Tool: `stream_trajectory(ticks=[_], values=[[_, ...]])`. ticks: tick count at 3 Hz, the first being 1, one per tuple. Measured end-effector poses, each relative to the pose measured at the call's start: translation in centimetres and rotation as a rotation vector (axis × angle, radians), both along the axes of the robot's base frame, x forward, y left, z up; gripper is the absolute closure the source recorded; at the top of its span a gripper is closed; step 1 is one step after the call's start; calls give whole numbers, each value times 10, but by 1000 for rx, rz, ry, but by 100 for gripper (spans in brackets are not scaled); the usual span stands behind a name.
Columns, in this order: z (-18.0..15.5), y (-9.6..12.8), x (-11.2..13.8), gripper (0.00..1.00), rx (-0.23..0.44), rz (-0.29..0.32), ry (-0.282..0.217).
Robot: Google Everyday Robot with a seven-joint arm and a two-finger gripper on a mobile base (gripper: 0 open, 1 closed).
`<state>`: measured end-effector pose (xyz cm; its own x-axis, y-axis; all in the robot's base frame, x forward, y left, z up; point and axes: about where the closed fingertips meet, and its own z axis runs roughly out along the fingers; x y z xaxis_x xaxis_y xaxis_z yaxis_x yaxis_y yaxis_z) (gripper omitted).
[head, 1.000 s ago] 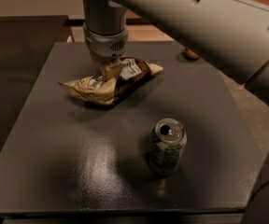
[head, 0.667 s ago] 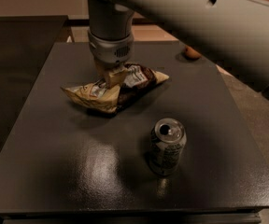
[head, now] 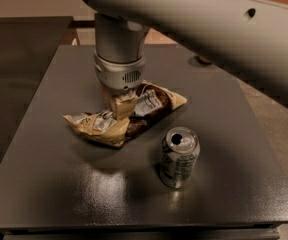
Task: Move brown chip bag near 7up can
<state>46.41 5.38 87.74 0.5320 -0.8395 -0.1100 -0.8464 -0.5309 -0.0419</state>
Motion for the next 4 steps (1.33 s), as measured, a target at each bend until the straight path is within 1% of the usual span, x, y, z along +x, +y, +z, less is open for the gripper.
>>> stream_trajectory(ticks=[1,2,4], values=[[0,-4,-17,100,7,-2,25],[1,-5,-27,82,8,-6,46],[7,-5,-42,36,12,-3,82]])
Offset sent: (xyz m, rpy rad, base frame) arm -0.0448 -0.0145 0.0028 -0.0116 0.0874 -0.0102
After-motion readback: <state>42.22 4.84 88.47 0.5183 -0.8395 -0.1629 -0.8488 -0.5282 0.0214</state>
